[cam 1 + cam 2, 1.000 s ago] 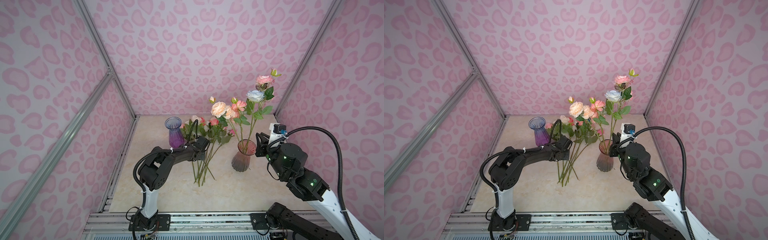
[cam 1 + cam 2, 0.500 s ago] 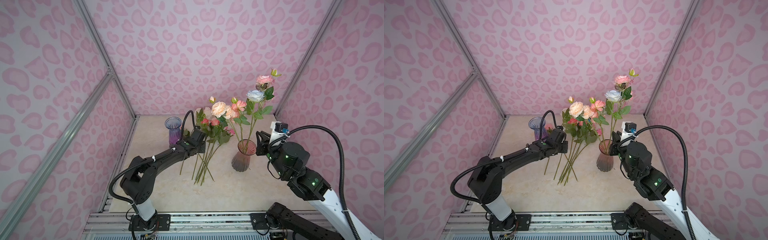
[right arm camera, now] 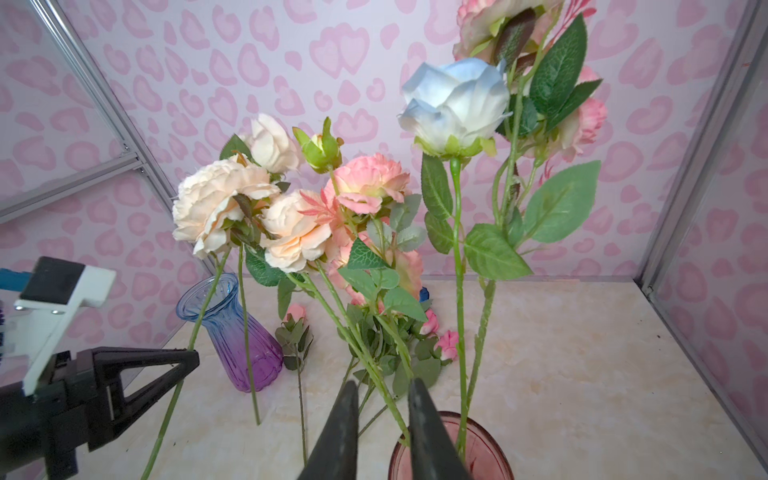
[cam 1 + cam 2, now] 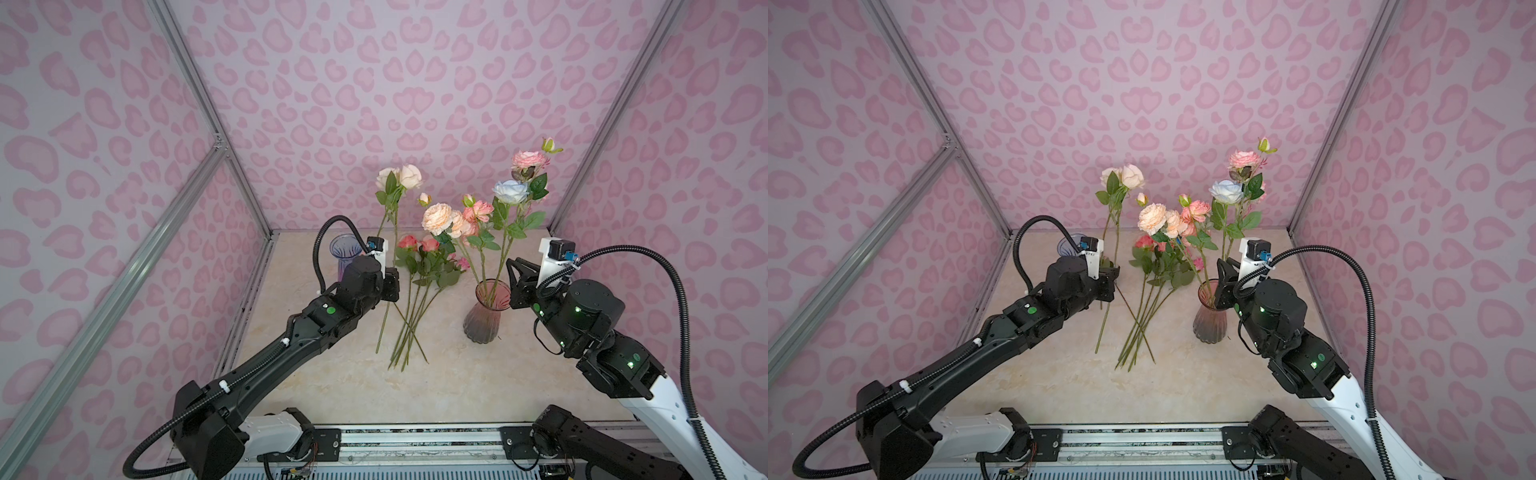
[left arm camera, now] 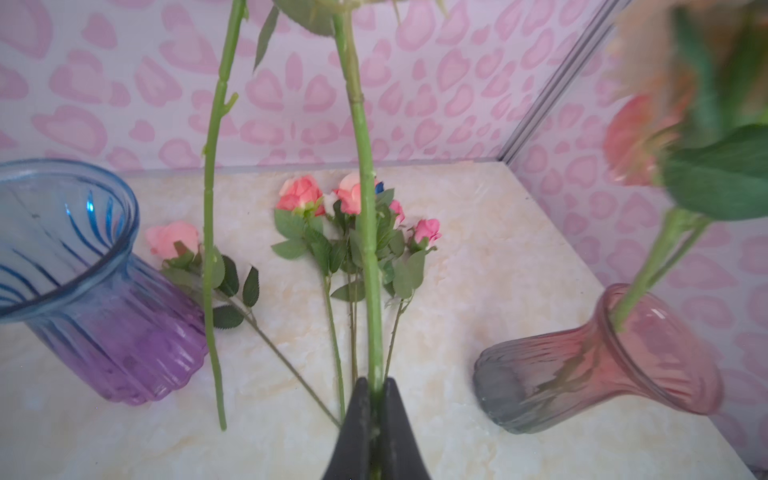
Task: Arrange the flowers into the vase
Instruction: 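Close the left gripper on another rose stem in the bunch, then lift the cream rose upright out of the bunch with the left gripper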
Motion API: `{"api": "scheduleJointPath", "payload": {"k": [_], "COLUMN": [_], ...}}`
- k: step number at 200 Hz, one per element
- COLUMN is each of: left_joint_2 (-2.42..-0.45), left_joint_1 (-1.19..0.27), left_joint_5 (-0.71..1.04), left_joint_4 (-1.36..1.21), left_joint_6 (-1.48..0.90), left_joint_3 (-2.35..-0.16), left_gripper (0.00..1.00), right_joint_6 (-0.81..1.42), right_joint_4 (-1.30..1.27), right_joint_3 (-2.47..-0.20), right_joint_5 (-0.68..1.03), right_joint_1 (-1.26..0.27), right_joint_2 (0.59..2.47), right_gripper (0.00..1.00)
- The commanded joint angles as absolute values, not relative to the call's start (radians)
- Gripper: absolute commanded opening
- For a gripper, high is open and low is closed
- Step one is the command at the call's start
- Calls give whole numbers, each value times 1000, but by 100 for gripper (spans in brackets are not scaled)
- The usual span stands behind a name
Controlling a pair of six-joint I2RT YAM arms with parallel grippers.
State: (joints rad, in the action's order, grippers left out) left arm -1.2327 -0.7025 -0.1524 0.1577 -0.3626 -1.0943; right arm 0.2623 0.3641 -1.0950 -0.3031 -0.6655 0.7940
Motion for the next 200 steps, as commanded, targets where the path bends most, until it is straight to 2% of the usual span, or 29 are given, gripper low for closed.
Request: {"api": "scheduleJointPath", "payload": {"k": [1,55,82,114,150,175,200], "left_joint_2": [-1206,-1327,-1385,-1534,-1702,-1773,-1792], "left_joint_1": [-702,-708,-706,-689,-597,-554,-544], "left_joint_5": [-41,74,11,42,199,264,325], "left_joint_4": [72,15,-18,52,125,154,138], "left_joint_6": [-332,-434,-424,-381,-439,-482,-500], "left_joint_3": [-1078,-1008,-995,-1132,-1327,-1428,-1438], "left_gripper": [3,3,3,3,3,3,3], "right_joint_6": [274,285,281,282,285,282,276], "right_joint_4": [342,347,360,360,367,375,378], "right_joint_3": [-1098,-1083,-1086,-1078,-1073,-1070,-1066], "right_joint_5": [-287,-298,-305,-310,-314,-322,-331], "right_joint_1": [-669,-676,-676,-677,-677,-676,-677], "right_joint_2": [798,787,778,769,759,746,735], "right_gripper": [23,23,23,23,23,23,23]}}
